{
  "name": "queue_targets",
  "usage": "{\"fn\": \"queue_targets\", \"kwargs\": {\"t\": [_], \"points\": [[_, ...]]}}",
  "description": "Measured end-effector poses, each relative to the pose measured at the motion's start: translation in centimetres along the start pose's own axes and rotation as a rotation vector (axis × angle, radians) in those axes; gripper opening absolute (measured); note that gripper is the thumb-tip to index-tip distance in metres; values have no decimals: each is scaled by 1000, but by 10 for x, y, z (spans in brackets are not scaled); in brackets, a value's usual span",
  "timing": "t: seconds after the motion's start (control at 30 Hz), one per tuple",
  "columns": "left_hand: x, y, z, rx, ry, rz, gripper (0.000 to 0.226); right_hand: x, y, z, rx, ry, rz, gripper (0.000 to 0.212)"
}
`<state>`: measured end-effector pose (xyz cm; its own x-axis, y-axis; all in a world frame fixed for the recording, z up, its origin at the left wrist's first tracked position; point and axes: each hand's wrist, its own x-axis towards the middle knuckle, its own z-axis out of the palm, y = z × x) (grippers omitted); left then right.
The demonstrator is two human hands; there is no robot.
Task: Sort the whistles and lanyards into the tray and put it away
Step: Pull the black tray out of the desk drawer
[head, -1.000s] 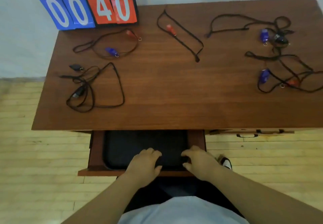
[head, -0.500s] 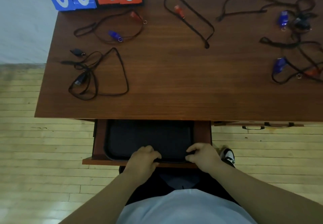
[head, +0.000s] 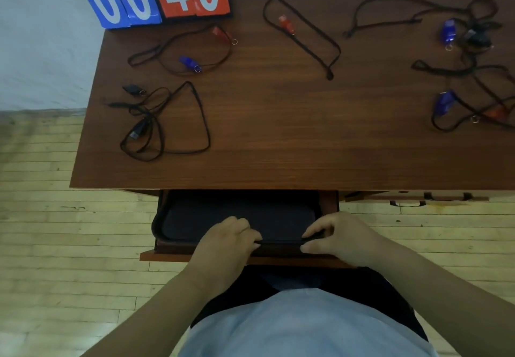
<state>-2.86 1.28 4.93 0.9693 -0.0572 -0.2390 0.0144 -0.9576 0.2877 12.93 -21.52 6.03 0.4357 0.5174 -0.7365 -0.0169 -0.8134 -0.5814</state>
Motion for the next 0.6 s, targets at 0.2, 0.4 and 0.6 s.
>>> {"fn": "queue_targets", "kwargs": {"t": [0.2, 0.4, 0.6], "points": [[8, 18, -50, -124, -31, -31, 18, -21, 1, -9, -92, 162, -79, 26], [58, 14, -107, -309, -25, -140, 25, -11, -36, -57, 292, 229, -140, 22], [99, 11, -167, -447, 59, -201, 19, -13, -80, -103, 469, 485, -374, 3]]}}
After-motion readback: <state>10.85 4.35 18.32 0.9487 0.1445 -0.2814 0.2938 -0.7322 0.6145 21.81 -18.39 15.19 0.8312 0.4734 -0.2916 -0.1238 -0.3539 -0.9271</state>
